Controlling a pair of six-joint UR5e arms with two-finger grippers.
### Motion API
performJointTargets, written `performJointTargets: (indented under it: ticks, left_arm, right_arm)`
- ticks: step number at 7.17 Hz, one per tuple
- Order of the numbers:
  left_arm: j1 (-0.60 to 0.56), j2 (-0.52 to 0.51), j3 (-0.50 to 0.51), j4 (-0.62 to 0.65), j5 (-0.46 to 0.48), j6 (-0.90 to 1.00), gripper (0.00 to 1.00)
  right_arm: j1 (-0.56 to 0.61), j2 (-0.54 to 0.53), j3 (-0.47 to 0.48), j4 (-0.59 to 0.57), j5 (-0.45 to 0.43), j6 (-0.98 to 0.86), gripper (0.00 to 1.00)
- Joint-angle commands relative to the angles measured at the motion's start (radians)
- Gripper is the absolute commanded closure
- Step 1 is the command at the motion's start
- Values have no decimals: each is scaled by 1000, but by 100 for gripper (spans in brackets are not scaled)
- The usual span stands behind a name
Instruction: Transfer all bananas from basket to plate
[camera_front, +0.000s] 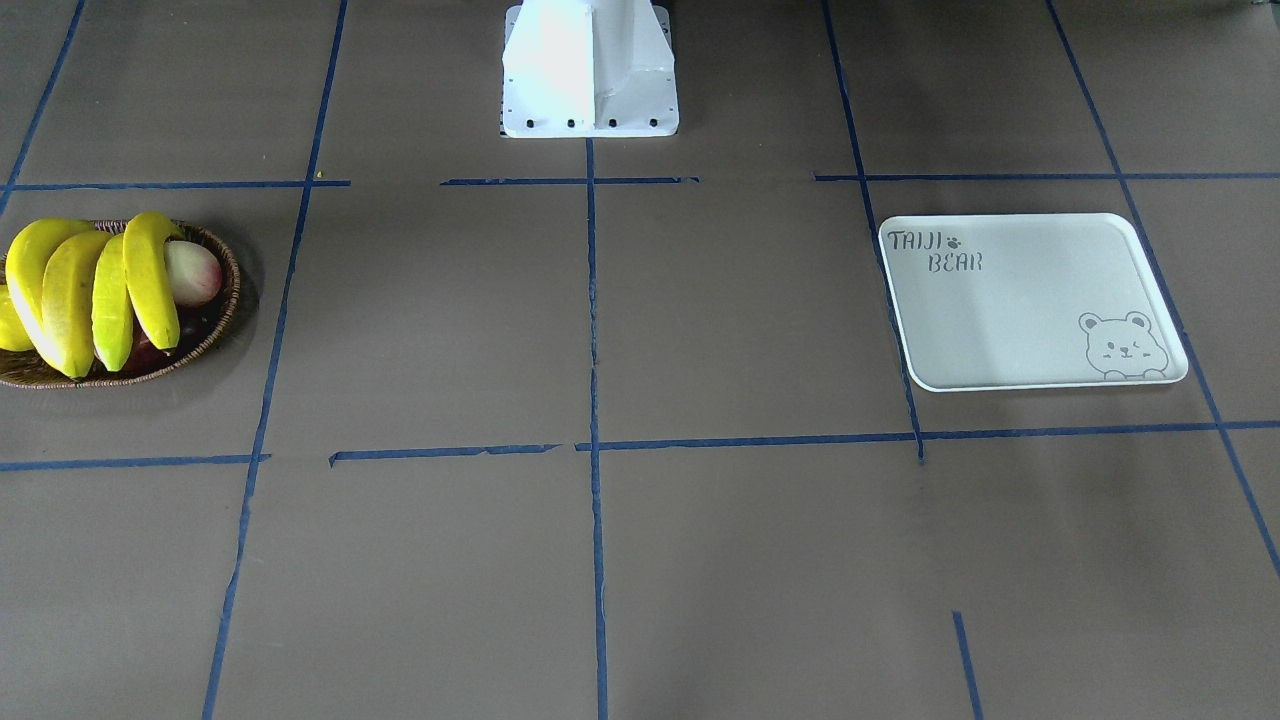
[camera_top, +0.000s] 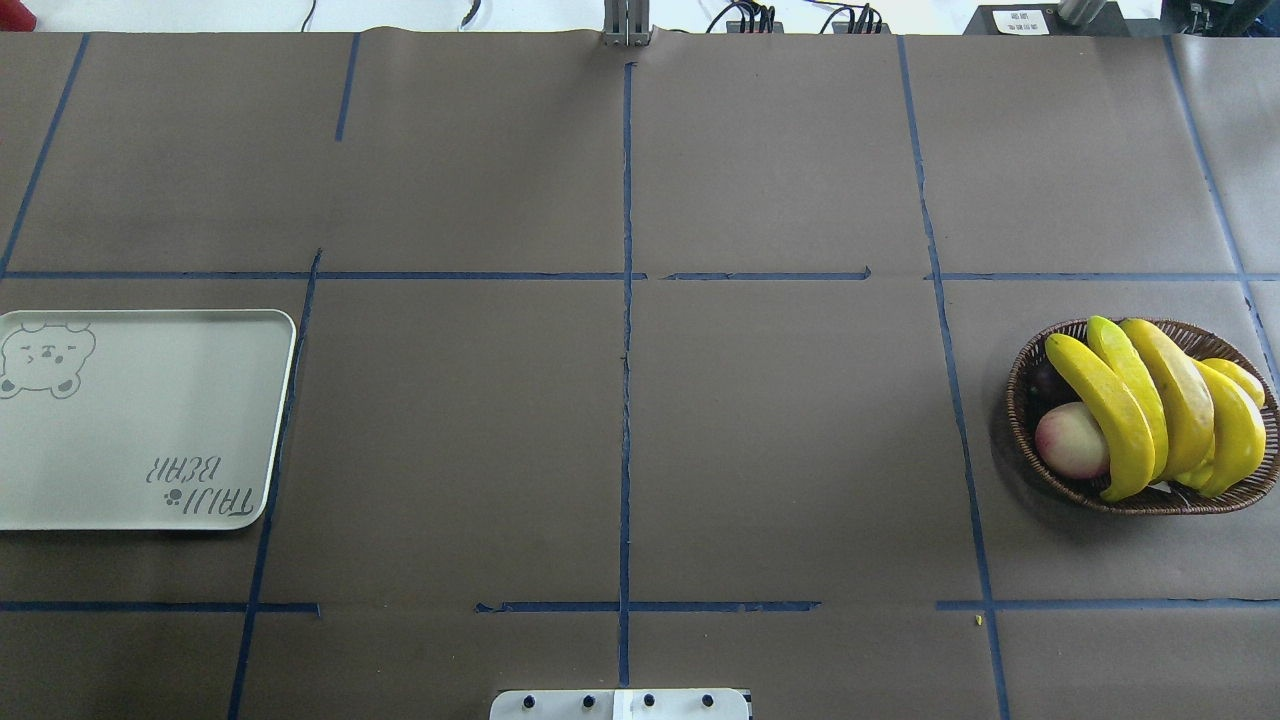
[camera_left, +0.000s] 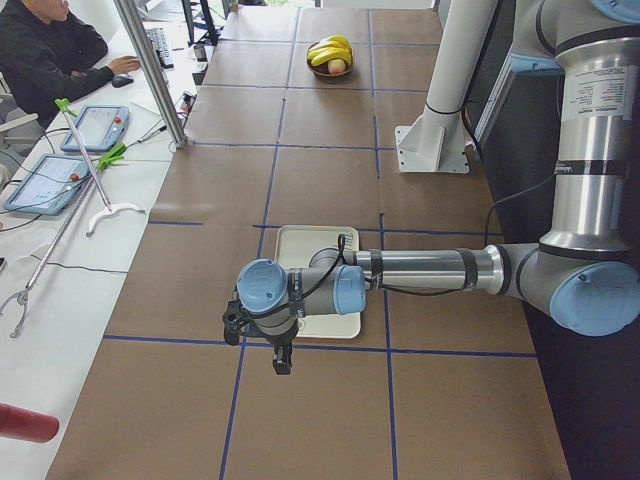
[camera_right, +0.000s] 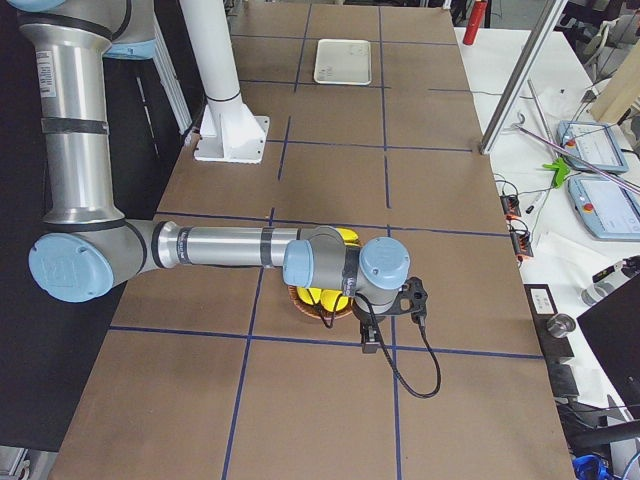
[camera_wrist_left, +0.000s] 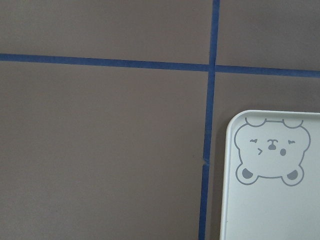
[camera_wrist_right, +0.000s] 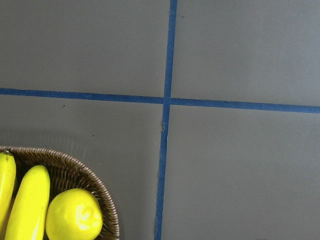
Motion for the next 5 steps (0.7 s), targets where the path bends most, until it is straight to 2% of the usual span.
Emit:
performJointTargets:
  ticks: [1, 2, 4, 5]
  left_arm:
    - [-2, -3, -2, -2, 0, 0, 0]
    - [0, -3, -10, 0, -2, 0, 0]
    - [-2, -2, -19, 0, -2, -2, 0]
    - [-2, -2, -26, 0, 0, -2, 0]
  right_arm:
    - [-2, 5, 39, -1, 0, 8, 0]
    - [-4, -3, 48, -1, 3, 12, 0]
    - [-5, -14, 55, 80, 9, 42, 0]
    - [-13, -14, 96, 68, 15, 58, 0]
